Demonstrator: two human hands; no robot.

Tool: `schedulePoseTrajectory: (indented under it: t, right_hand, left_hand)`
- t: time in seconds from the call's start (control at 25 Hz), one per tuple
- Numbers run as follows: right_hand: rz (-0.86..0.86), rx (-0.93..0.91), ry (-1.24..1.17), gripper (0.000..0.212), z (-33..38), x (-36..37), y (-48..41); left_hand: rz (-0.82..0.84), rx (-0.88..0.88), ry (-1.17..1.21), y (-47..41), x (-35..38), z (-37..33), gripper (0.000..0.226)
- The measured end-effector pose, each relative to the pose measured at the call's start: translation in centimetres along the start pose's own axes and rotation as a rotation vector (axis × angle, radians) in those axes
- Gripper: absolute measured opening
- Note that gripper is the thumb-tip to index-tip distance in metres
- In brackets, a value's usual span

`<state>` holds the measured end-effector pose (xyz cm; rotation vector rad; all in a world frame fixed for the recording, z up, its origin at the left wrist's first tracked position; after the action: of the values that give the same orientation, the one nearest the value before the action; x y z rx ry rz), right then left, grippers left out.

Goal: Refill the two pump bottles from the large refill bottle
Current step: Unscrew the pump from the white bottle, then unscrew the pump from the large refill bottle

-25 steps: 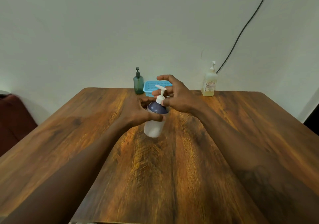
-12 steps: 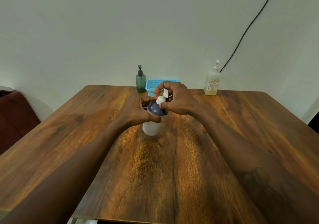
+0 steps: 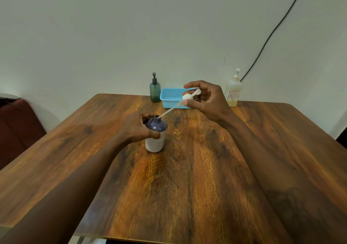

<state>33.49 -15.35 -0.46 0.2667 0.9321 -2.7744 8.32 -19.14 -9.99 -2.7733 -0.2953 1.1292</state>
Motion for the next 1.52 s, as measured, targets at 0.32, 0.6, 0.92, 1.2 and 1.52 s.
schedulePoseTrajectory:
  t: [0.32, 0.6, 0.92, 1.2, 1.52]
  right_hand:
    - [-0.227, 0.004, 0.112, 0.028, -2.5, -1.2, 1.7]
    - [-0.09, 0.049, 0.437, 0.022, -5.9, 2.1, 4.4]
    - [0.029, 0.35, 0.623, 0.014, -10.3, 4.5, 6.8]
    - [0.119, 0.427, 0.606, 0.022, -12.1, 5.7, 8.8]
    - [0.026, 0.435, 0.498, 0.035, -11.0, 3.6, 7.2]
  left_hand:
    - [-0.072, -0.042, 0.068, 1.1, -0.6, 0.4, 0.081]
    - [-0.058, 0.001, 0.04, 1.4, 0.0, -0.6, 0.078]
    - [-0.044, 0.008, 0.052, 1.5, 1.2, -0.6, 0.076]
    - [-0.009, 0.059, 0.124, 1.7, 1.8, -1.1, 0.082]
    - [-0.043, 0.106, 0.127, -0.7, 0.7, -4.6, 0.095]
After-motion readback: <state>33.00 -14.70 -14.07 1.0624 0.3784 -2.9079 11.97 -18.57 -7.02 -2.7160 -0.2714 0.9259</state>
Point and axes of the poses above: each hand's wrist, its own y-axis away from the middle knuckle, its own x-axis out of the palm, z = x × y, the point moved 6 cm from there along -y, towards the middle knuckle, and after that the axes turned 9 degrees about -z, right-handed, at the moved point
